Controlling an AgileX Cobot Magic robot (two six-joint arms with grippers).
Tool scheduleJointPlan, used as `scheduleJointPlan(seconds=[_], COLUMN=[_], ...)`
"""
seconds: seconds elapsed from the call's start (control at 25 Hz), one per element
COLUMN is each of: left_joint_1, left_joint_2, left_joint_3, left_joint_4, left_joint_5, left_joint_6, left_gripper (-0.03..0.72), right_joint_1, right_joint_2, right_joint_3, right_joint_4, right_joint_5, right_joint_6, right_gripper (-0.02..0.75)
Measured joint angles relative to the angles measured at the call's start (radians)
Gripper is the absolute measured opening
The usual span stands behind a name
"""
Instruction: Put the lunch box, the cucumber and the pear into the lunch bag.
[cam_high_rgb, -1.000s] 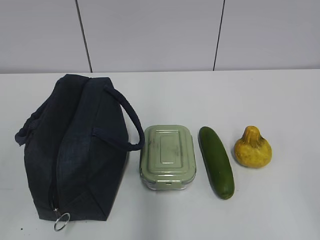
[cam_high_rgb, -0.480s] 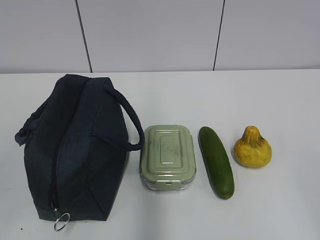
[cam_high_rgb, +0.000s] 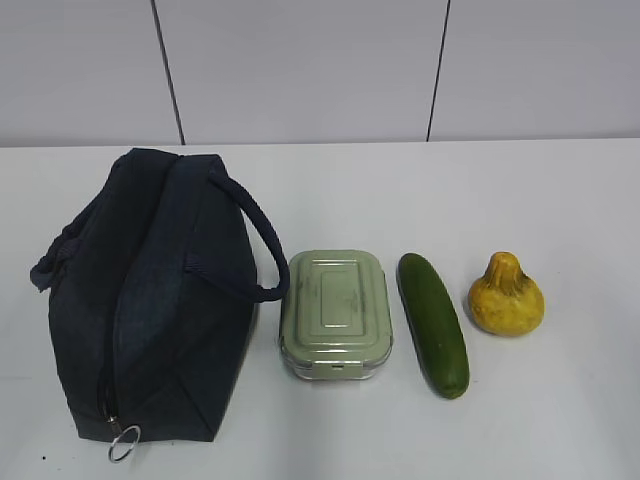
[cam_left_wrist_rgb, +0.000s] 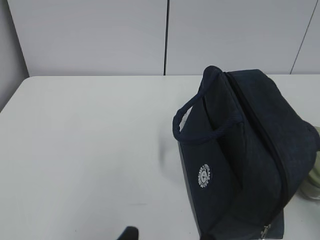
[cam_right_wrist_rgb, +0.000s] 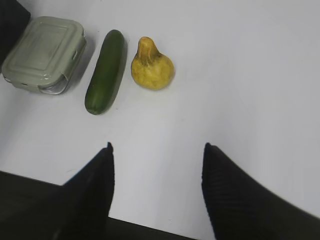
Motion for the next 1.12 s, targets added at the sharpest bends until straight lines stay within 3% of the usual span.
scheduleJointPlan(seconds=[0.2, 0.44, 0.88, 1.12], left_joint_1=[0.0, 0.0, 0.0, 0.0], left_joint_2=[0.0, 0.0, 0.0, 0.0], left_joint_3=[0.0, 0.0, 0.0, 0.0], left_joint_4=[0.0, 0.0, 0.0, 0.0], left_joint_5=[0.0, 0.0, 0.0, 0.0], left_joint_6=[0.0, 0.0, 0.0, 0.0], left_gripper=[0.238, 0.238, 0.238, 0.238], right_joint_1=[0.009, 0.009, 0.009, 0.009], right_joint_2=[0.181, 0.452, 0.897, 1.077], right_joint_3=[-0.099, -0.273, -0.693, -0.776], right_joint_4=[-0.006, -0.002, 0.118, 0.12], right_joint_5=[-0.008, 0.016, 0.133, 0.133], right_joint_6=[-0.03, -0.039, -0.069, -0.029], right_gripper=[0.491, 0.493, 0.493, 0.493])
